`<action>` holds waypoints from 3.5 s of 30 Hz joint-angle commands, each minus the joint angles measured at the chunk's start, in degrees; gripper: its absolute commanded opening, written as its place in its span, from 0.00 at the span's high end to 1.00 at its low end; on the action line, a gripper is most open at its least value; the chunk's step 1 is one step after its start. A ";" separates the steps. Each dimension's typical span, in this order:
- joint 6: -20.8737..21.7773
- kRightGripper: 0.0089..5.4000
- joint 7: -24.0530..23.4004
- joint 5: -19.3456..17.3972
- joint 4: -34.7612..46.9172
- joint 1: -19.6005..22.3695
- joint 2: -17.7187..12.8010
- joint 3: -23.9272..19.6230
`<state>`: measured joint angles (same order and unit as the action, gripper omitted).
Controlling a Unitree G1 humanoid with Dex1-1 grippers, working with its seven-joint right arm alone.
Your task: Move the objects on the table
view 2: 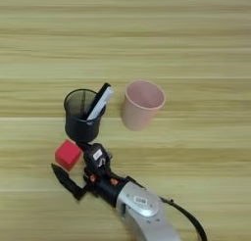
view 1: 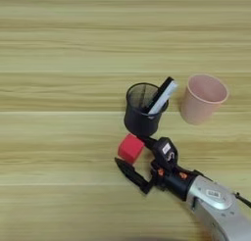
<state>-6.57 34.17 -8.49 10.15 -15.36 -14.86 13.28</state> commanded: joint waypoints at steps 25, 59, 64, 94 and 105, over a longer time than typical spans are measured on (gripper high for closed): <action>0.83 0.56 -1.24 -0.41 2.21 -0.13 -0.01 -0.81; -7.90 0.56 -6.63 -0.84 15.21 -6.06 -4.88 -14.56; -9.34 0.56 -8.04 -0.92 13.51 -4.29 -3.90 -15.45; -7.18 0.56 -14.02 -0.23 -6.79 8.52 2.44 -16.65; -5.89 0.56 -13.82 0.05 -9.17 9.74 2.56 -16.93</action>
<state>-11.96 21.36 -8.89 1.17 -6.27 -11.50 -3.32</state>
